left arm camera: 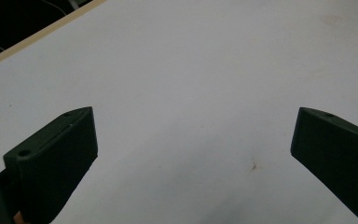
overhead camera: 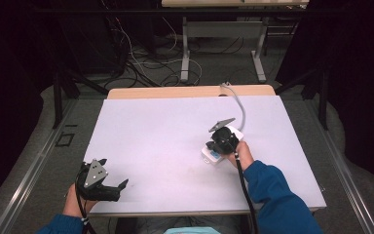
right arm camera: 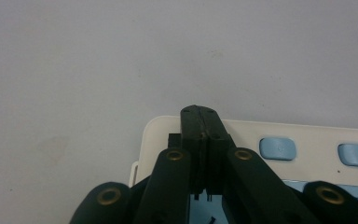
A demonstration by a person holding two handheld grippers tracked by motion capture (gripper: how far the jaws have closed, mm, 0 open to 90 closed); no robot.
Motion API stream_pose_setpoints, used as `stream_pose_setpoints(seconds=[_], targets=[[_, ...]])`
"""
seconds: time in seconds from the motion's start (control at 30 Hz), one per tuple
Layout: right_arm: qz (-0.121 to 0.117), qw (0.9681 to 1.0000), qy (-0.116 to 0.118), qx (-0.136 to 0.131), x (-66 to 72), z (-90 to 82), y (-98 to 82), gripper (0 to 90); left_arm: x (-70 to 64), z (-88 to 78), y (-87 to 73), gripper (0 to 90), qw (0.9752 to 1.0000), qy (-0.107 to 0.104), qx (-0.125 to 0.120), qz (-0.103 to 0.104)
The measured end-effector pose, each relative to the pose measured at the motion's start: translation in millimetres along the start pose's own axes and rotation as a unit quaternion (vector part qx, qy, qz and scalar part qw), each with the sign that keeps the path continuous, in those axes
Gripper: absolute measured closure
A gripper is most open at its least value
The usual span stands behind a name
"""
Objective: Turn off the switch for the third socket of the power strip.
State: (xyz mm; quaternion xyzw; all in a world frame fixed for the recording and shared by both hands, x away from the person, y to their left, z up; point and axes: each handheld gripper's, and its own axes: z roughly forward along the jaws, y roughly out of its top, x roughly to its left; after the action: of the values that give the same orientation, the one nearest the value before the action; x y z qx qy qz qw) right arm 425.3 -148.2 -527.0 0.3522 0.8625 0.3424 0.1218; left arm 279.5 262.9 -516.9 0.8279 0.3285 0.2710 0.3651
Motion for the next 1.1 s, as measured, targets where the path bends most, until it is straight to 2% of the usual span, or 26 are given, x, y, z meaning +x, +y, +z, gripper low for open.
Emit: stream_pose_setpoints(seconds=[0.03,0.07,0.1,0.27,0.47,0.6,0.83,0.87,0.9,0.93,1.0,1.1], targets=[[0.004,1.0,0.0,0.008,0.3,-1.0,0.2,90.0,0.1,0.0,0.1,0.5,1.0,-0.001,0.0,0.001],[-0.007,1.0,0.003,0.002,-1.6,-0.1,0.2,90.0,0.1,0.0,0.1,0.5,1.0,0.0,0.0,0.001],[0.002,1.0,0.002,0.004,-0.7,-0.7,-0.1,90.0,0.0,0.0,0.0,0.5,1.0,0.0,0.0,0.0],[0.002,1.0,0.002,0.008,-0.6,-1.3,0.1,90.0,0.0,-0.1,0.1,0.5,1.0,0.0,0.0,0.001],[0.003,1.0,0.003,-0.003,-0.8,0.0,-0.6,90.0,0.0,-0.2,0.0,0.5,1.0,0.0,0.0,0.0],[0.003,1.0,0.001,0.008,0.0,-1.0,-0.1,90.0,0.0,-0.2,0.1,0.5,1.0,0.0,0.0,0.0],[0.002,1.0,-0.001,0.003,0.1,-0.3,-0.2,90.0,0.0,-0.2,-0.1,0.5,1.0,-0.001,0.0,0.0],[0.008,0.9999,-0.005,0.007,1.2,-0.9,-0.3,90.0,0.1,-0.3,-0.1,0.4,1.0,-0.001,0.0,0.001],[-0.006,0.9999,-0.004,0.016,-0.2,-1.6,0.8,90.0,0.0,-0.3,0.0,0.4,1.0,0.001,0.0,0.001],[0.002,0.9999,-0.002,0.017,1.5,-2.0,0.5,90.0,0.1,-0.3,0.1,0.5,1.0,0.001,-0.001,0.001],[-0.001,0.9999,-0.002,0.013,0.1,-1.2,0.0,90.0,0.1,-0.5,0.0,0.5,1.0,0.001,0.0,0.001],[0.009,0.9999,-0.005,0.008,0.7,-0.2,-0.6,90.0,0.1,-0.7,0.0,0.5,1.0,0.002,0.0,0.001]])
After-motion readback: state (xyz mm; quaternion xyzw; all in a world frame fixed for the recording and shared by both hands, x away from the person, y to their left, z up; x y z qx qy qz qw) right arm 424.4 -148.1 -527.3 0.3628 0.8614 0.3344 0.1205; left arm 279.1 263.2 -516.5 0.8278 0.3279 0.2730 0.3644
